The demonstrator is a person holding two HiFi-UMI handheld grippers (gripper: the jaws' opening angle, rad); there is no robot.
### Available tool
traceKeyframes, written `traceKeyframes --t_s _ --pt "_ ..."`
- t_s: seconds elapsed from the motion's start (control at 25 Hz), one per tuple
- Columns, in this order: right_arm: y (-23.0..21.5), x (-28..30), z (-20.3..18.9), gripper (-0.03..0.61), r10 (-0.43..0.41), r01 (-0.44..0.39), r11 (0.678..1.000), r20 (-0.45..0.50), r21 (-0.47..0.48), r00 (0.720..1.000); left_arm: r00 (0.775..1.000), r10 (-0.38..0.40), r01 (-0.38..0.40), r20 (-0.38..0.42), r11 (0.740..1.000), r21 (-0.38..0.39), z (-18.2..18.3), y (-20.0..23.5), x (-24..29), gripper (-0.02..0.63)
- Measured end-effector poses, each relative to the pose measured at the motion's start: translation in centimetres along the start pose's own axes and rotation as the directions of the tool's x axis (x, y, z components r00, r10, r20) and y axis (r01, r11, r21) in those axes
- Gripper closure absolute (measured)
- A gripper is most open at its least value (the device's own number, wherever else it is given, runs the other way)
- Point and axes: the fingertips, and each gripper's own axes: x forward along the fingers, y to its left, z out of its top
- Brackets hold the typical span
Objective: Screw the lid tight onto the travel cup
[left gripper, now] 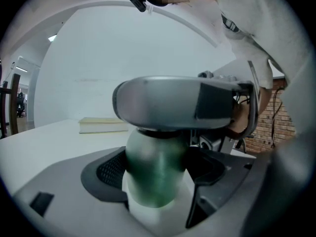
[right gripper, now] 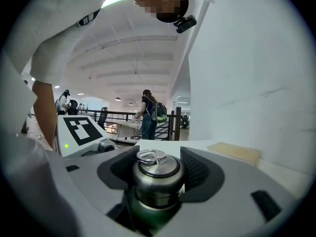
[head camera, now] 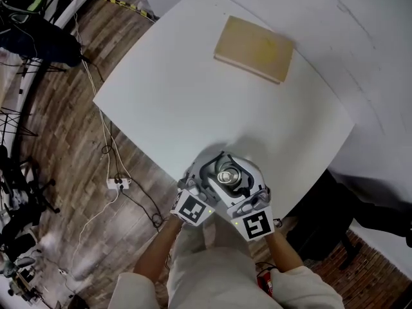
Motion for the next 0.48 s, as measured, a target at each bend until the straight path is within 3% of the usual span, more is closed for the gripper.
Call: traceKeyframes --t_s 0.24,0.36,0.48 --pt "-0.79 0.07 0.43 0.325 -0.162 0.161 0.987 0.026 0.029 0.987 1.0 -0.002 0.002 -0.003 1.0 -0.003 -0.02 -0.01 -0.03 0.264" --pt "-0.93 -0.06 0.27 0.325 -0.176 0.175 0.984 0.026 0.03 0.984 1.0 -0.002 0.002 -0.003 1.0 -0.002 -0.07 -0.08 0.11 0.264" --pt "-0.73 -0.14 0.24 0.325 -0.135 0.134 0.991 0.029 0.021 0.99 1.0 -0.002 0.002 -0.006 1.0 -0.004 -0.07 -0.15 0.1 0.264"
